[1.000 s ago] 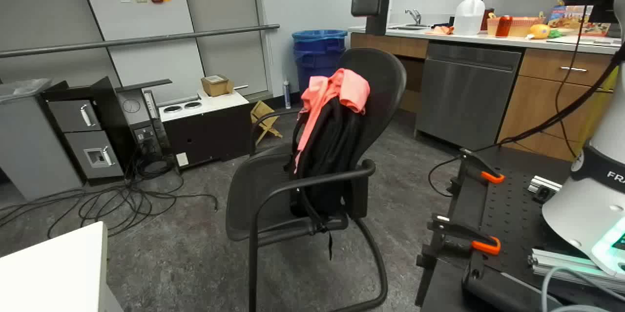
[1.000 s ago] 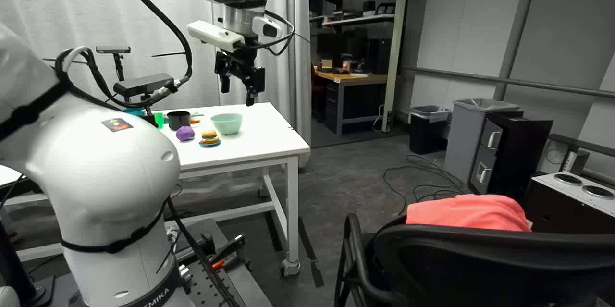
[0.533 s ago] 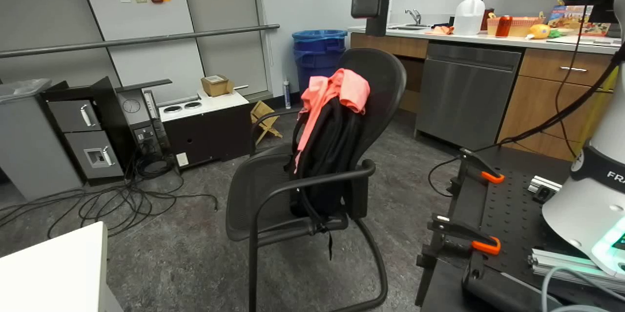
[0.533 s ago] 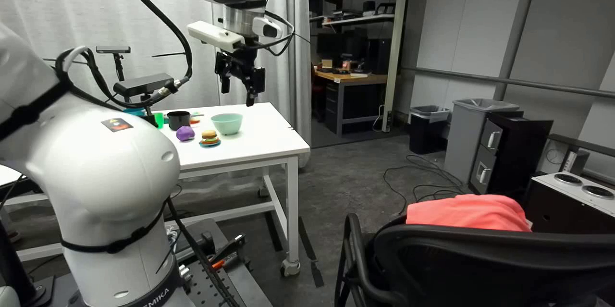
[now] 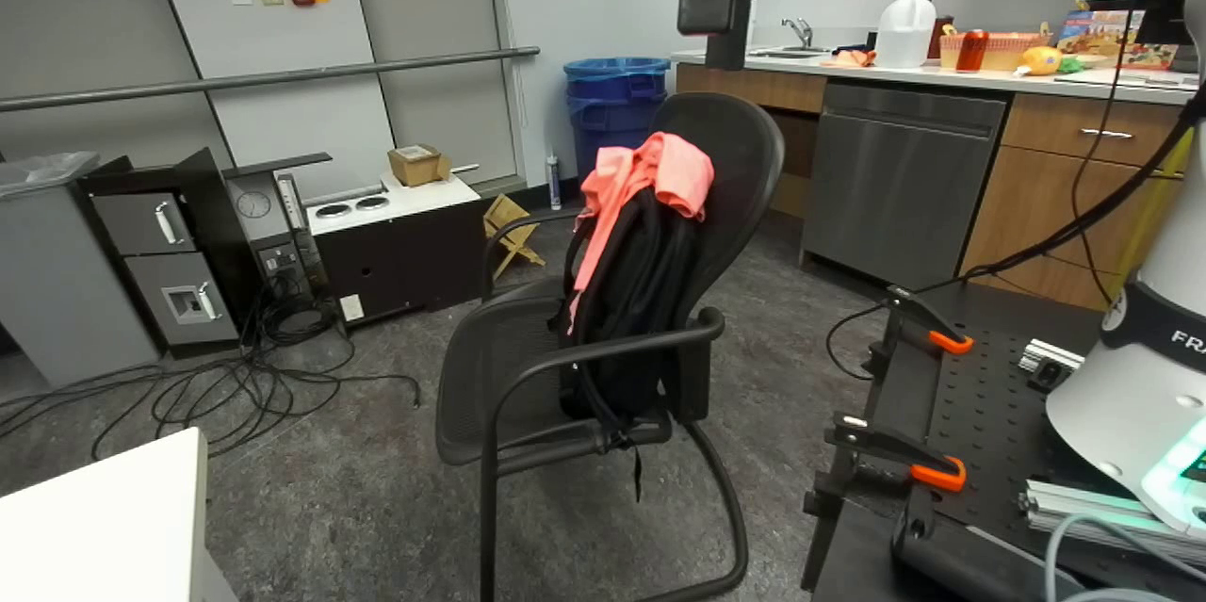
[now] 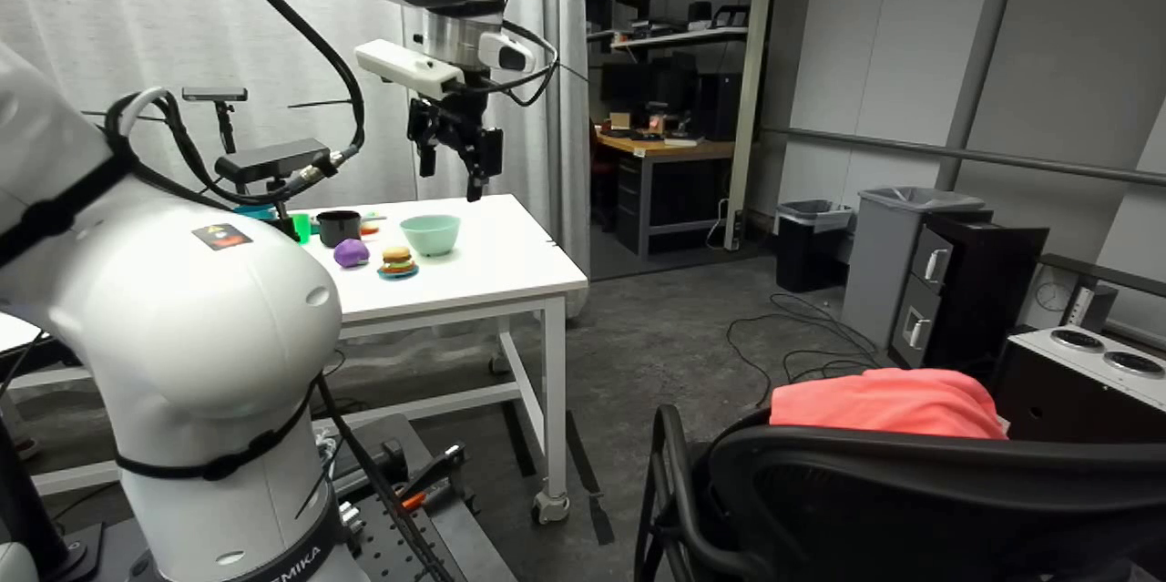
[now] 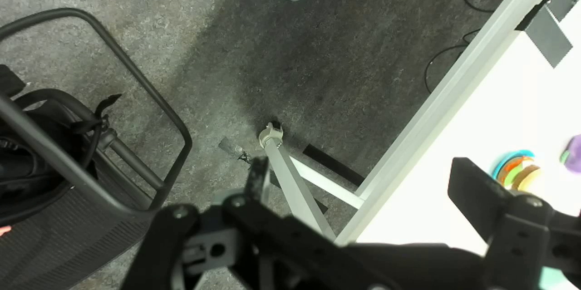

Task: Pick up the cloth on the bag and put it on the backrest

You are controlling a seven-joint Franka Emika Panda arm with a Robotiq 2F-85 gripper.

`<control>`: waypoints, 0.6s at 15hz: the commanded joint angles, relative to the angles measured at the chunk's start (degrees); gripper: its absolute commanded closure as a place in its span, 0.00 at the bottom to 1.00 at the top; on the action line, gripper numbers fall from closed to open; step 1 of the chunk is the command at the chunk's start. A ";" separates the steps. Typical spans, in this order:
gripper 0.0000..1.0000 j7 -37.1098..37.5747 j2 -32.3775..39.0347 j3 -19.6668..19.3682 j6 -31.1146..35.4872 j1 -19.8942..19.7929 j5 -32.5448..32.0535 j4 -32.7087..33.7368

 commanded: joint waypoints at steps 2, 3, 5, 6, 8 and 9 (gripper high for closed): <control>0.00 -0.23 -0.09 0.66 -0.38 -0.93 0.10 0.25; 0.00 -0.46 -0.10 0.61 -0.46 -1.15 -0.43 0.44; 0.00 -0.73 -0.09 0.46 -1.54 -1.92 -2.35 1.11; 0.00 -0.68 -0.14 0.41 -2.06 -2.38 -3.50 1.45; 0.00 -1.01 -0.10 -0.04 -4.16 -3.40 -6.39 2.58; 0.00 -1.23 -0.14 -0.13 -5.47 -4.19 -8.64 3.34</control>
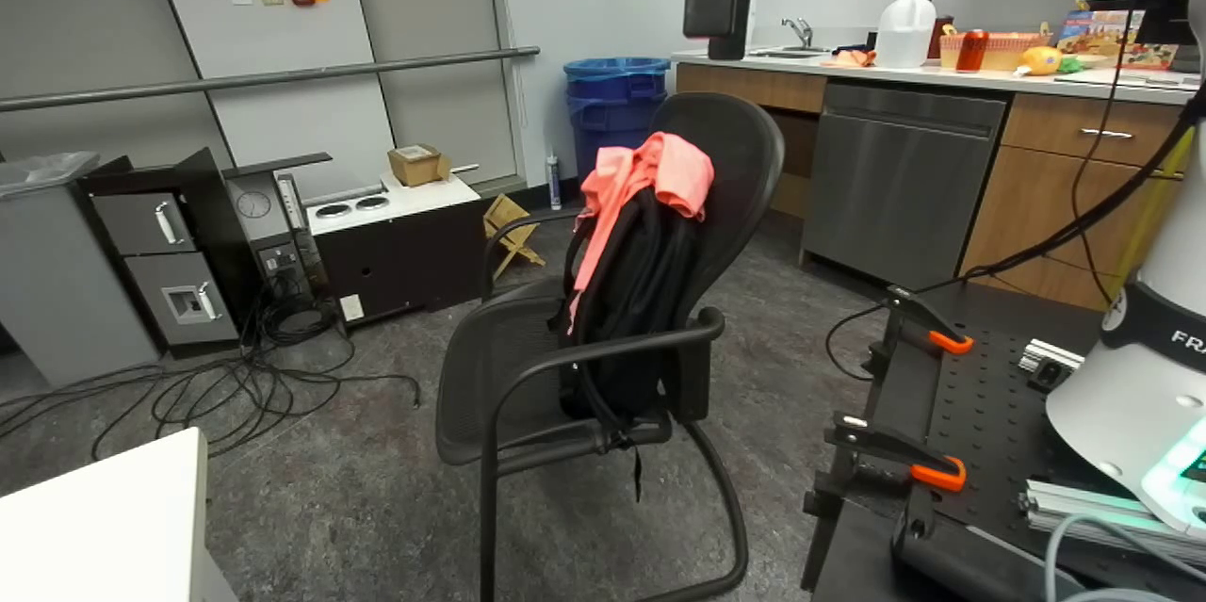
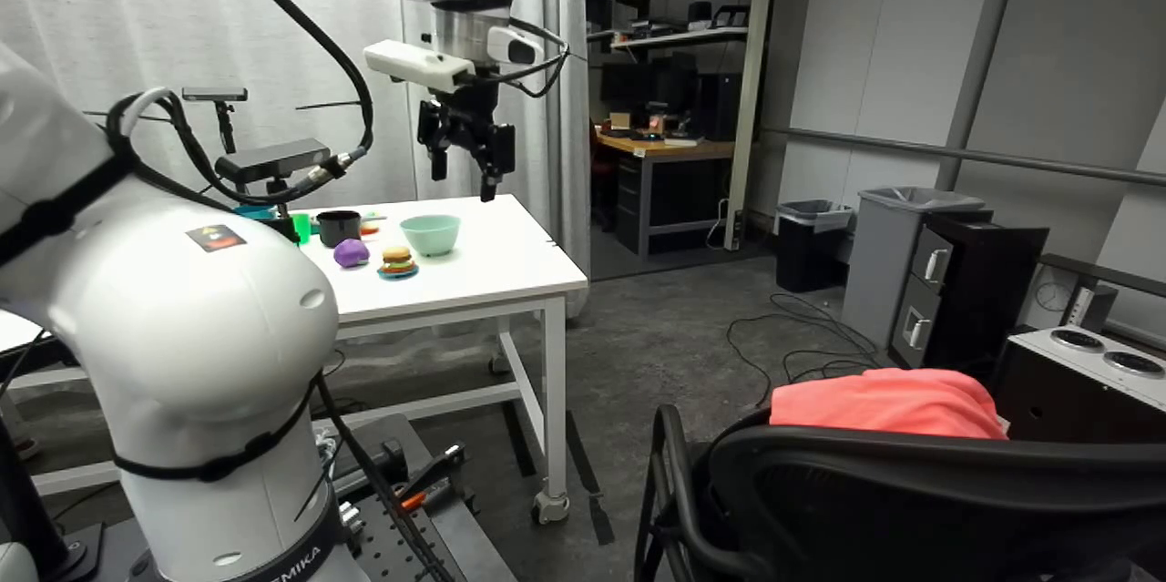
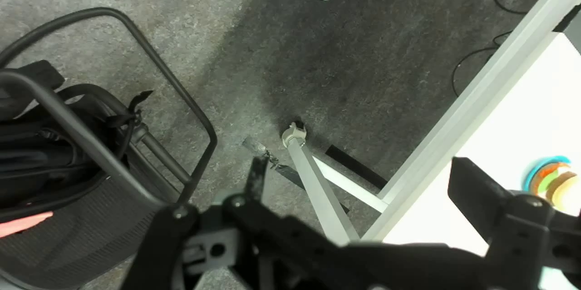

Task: Pick up the cloth on the bag and put it on the backrest

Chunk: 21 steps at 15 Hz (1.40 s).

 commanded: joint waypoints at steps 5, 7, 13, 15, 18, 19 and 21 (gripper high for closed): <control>0.00 -3.50 -0.09 -1.50 -8.61 -6.46 -14.61 6.56; 0.00 -5.16 0.32 -2.58 -9.16 -7.89 -18.01 8.15; 0.00 -9.12 1.47 -5.61 -7.12 -11.63 -27.43 11.70; 0.00 -7.43 0.47 -5.21 -6.92 -11.02 -26.18 10.10; 0.00 -7.72 0.76 -5.48 -6.92 -11.30 -26.63 10.55; 0.00 -7.72 0.86 -5.48 -6.92 -11.30 -26.64 10.62; 0.00 -7.72 0.96 -5.48 -6.92 -11.30 -26.64 10.67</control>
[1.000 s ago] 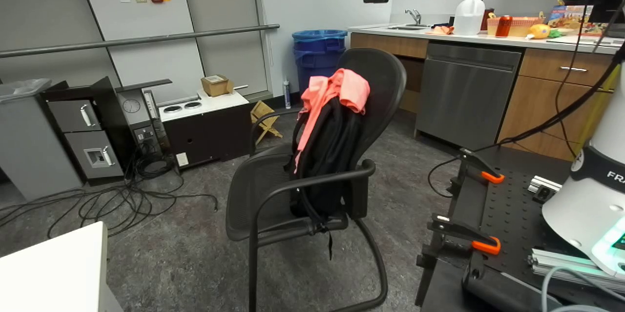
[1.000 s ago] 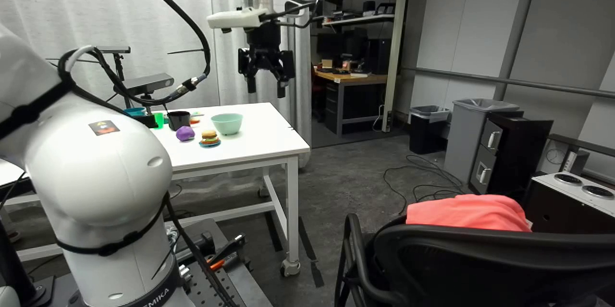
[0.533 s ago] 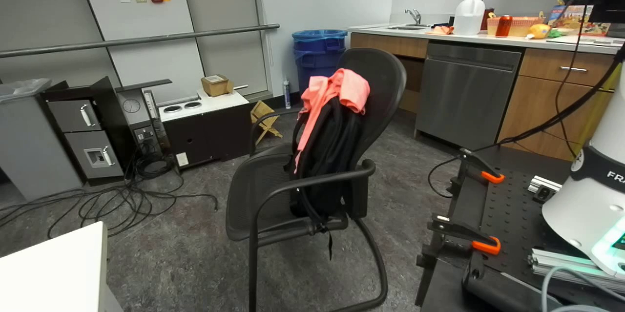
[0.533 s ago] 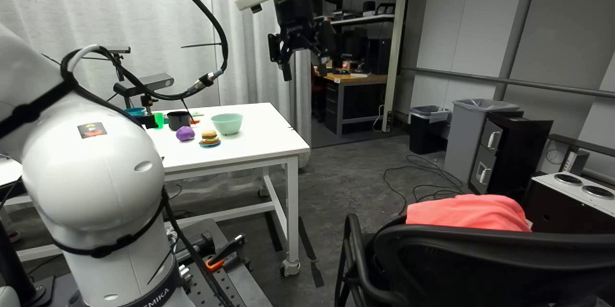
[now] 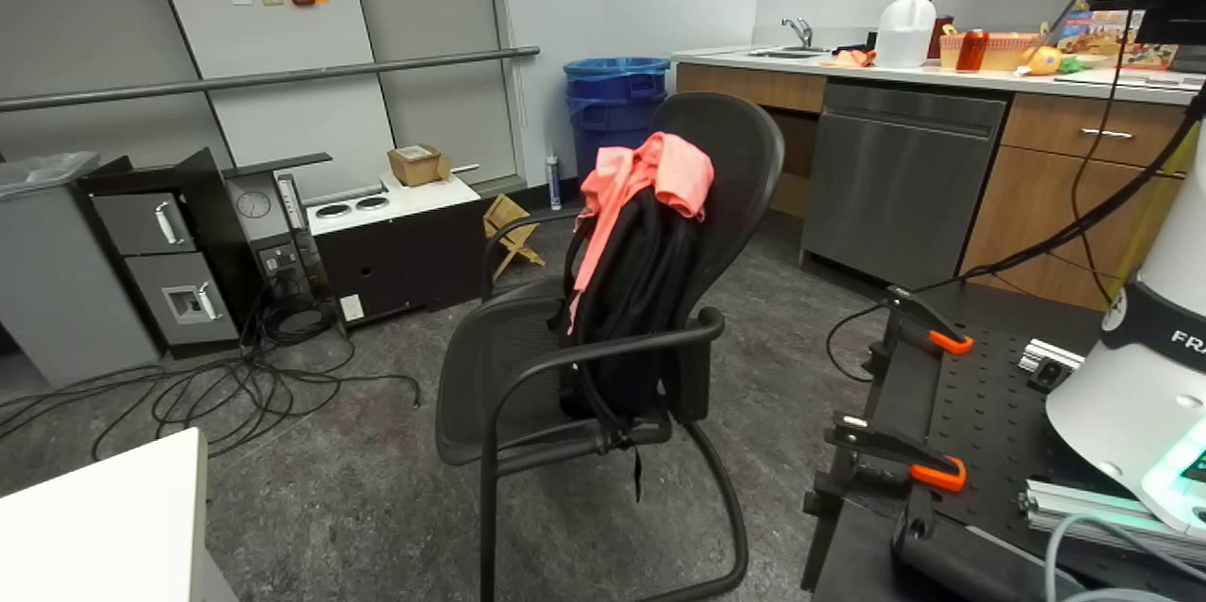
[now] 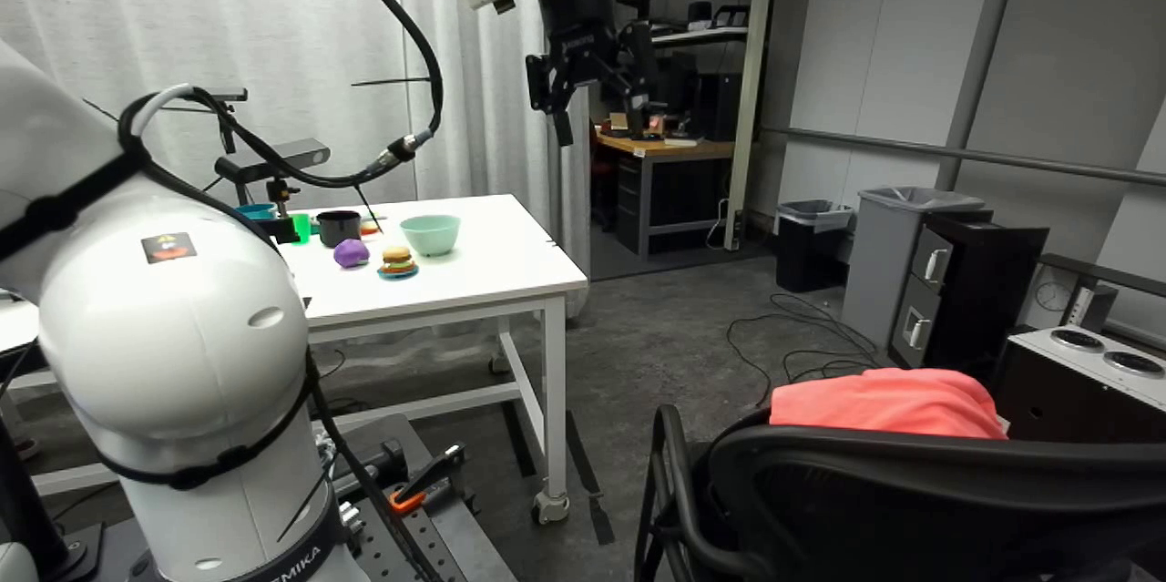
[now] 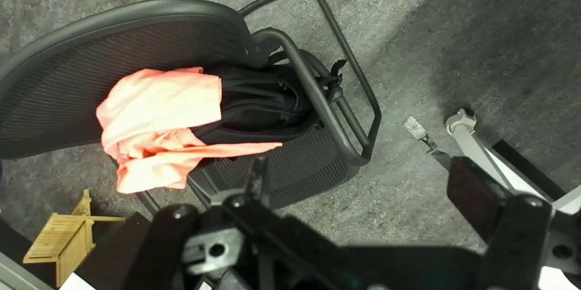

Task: Pick up the cloth on the bag and put it on the backrest

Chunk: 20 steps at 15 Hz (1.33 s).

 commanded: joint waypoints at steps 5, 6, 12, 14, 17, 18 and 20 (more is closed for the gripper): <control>0.00 0.21 1.03 -0.29 1.07 -0.74 -0.78 0.34; 0.00 0.45 1.89 -0.69 1.63 -1.23 -0.97 0.52; 0.00 1.46 10.65 -5.18 11.99 -6.97 -3.27 1.70; 0.00 1.75 14.29 -6.57 16.48 -8.69 -3.42 2.12; 0.00 2.77 19.43 -7.69 22.24 -10.58 -3.12 2.67; 0.00 3.40 21.03 -7.87 23.40 -11.06 -2.94 3.09; 0.00 6.32 24.26 -7.63 25.78 -11.77 -3.21 3.60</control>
